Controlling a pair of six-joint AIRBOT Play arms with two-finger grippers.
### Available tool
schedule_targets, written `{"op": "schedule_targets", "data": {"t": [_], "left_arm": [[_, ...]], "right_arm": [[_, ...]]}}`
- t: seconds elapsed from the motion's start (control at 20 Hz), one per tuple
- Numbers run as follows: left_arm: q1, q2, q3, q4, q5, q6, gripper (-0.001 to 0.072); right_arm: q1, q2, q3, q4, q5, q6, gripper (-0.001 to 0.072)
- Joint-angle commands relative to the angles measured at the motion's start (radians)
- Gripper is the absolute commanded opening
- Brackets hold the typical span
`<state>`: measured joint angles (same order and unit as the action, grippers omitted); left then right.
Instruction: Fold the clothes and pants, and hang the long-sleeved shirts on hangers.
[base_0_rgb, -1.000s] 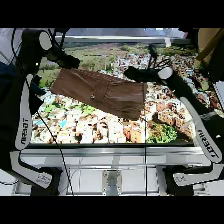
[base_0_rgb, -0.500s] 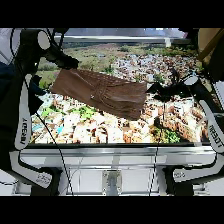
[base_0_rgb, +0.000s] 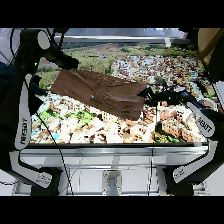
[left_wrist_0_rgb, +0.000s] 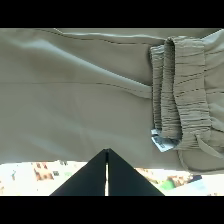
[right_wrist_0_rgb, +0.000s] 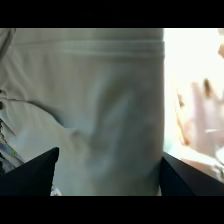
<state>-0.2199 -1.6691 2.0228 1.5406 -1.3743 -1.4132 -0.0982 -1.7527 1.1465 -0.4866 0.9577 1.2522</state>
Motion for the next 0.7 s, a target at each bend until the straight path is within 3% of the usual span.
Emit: {"op": "schedule_targets", "data": {"t": [0.0,0.1,0.15,0.2,0.35,0.65], "left_arm": [[0.001,0.000,0.000,0.000,0.001,0.001,0.0015],[0.001,0.000,0.000,0.000,0.000,0.001,0.0015],[0.001,0.000,0.000,0.000,0.000,0.001,0.0015],[0.003,0.001,0.000,0.004,-0.001,0.002,0.0015],[0.006,0.002,0.000,0.041,-0.044,0.008,0.0015],[-0.021,0.063,0.000,0.045,-0.195,0.008,0.0016]], "right_arm": [[0.066,-0.010,-0.001,0.019,-0.012,-0.008,0.0638],[0.099,-0.009,-0.001,0.022,-0.014,-0.008,0.0529],[0.106,-0.009,0.004,0.024,-0.004,-0.008,0.0351],[0.106,-0.006,0.012,0.023,0.023,-0.008,0.0060],[0.066,0.036,0.016,-0.009,0.129,-0.002,0.0029],[-0.094,0.299,-0.031,-0.309,0.382,0.107,0.0029]]}}
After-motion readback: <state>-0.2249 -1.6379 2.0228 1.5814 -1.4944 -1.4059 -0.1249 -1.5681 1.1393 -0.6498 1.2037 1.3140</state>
